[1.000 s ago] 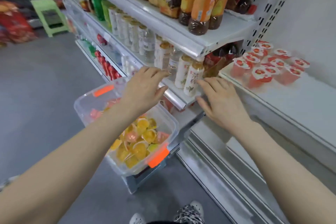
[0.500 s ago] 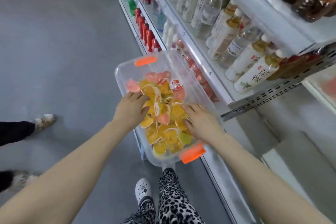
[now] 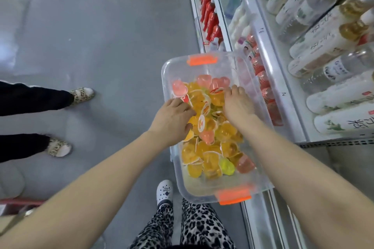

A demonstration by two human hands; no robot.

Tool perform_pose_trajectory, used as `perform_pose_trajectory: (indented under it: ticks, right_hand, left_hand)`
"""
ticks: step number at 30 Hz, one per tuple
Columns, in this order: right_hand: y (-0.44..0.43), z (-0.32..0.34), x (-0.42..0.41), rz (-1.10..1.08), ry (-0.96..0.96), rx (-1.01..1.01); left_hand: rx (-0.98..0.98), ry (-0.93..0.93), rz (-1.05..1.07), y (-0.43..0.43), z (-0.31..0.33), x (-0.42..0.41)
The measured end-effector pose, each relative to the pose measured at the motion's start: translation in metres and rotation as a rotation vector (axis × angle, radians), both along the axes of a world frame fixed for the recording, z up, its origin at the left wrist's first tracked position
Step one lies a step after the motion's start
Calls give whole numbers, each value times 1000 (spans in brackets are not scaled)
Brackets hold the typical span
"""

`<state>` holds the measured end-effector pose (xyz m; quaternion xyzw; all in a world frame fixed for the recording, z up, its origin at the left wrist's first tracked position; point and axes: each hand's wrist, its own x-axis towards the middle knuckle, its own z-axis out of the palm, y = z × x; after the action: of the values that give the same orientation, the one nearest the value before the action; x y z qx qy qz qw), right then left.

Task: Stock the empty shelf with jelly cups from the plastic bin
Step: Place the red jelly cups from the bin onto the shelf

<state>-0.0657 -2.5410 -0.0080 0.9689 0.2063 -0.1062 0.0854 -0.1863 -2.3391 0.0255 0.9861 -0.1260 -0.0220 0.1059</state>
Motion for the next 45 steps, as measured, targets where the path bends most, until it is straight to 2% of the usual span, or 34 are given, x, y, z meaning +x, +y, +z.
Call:
perform_pose_trajectory:
  ticks: [5,8,13,18,24,29,33,35,38,45]
  right_hand:
    - [2,7,-3,-7,-117,-91]
    - [-3,13,-10,-21,-135,-107]
    - [-12,20,-31,-43,-172,-49]
    - [-24,16,-43,31,-271,65]
    - [-33,4,-42,60,-181,44]
    - [-36,12,-46,69,-146,101]
    - [-39,22,-57,35,-72,161]
    - [-42,28,-67,24,-55,198]
    - [-47,39,-83,-16,-78,279]
    - [-62,70,-133,-79,-94,452]
  left_hand:
    - [56,59,-39,-1,2,11]
    - [4,99,-21,-8,5,36]
    - [-2,105,-17,-32,-2,97]
    - [154,158,-198,-52,-11,134]
    - [355,52,-224,-59,-13,141]
    - [359,46,-223,-51,-19,133]
    - [401,111,-185,-50,-10,131]
    - [351,85,-139,-49,-3,123]
    - [146,43,-43,-47,5,101]
    - [-267,210,62,-42,41,32]
